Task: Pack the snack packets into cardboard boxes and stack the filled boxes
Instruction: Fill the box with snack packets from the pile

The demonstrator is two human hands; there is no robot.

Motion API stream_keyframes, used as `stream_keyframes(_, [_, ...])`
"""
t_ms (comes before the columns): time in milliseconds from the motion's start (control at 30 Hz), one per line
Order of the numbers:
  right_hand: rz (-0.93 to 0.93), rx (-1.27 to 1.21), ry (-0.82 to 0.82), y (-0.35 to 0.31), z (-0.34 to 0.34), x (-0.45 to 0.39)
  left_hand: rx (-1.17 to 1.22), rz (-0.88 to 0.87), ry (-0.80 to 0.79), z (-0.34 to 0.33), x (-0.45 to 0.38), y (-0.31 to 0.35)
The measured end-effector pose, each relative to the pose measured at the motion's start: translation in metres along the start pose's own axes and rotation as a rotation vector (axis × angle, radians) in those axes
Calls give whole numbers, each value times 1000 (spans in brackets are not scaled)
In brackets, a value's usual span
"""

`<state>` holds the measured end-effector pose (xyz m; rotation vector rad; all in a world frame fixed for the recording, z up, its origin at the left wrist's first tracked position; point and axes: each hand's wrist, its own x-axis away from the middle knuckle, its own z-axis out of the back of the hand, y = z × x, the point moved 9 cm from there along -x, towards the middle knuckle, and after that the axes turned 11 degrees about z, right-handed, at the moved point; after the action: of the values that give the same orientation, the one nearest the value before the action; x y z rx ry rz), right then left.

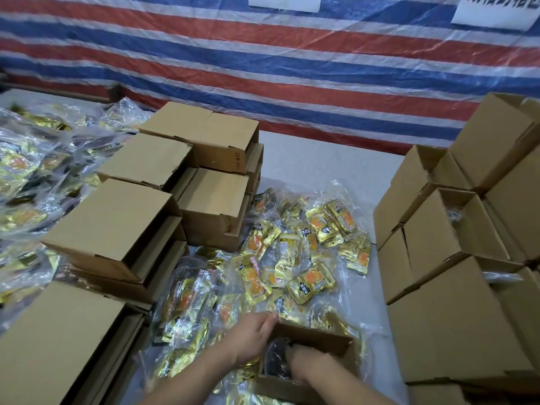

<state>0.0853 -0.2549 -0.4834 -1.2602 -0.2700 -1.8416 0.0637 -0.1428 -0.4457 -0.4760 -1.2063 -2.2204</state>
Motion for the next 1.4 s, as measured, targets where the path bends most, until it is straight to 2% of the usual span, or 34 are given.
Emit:
stream_keyframes(167, [49,-142,6,5,7,9,16,-8,39,4,3,0])
stream_keyframes(333, [143,-218,122,12,33,35,8,-23,40,4,-1,0])
stream_keyframes(400, [142,-211,50,12,25,32,8,-25,53,4,-1,-1])
stream_keyframes(533, [144,-182,-219,4,-16,11,24,-27,40,2,2,-2])
stream_keyframes(633, [95,-308,-272,8,-36,-3,48,-9,34,3,6,-6])
stream_keyframes(733, [60,-357,-142,9,-23,0,48,-2,32,3,9,-5])
stream_keyframes(933, [121,-447,177,20,28,30,33,-9,21,2,6,-2])
stream_keyframes(1100, [75,-345,123,29,12,26,16,1,17,4,7,2])
stream_keyframes(1267, [101,-398,228,26,17,37,30,-4,9,6,7,6])
stream_keyframes(1333, [174,-483,334,26,31,53,30,-7,-3,5,6,6])
stream_keyframes(1400, [233,-605,515,31,52,75,32,2,-14,5,5,5])
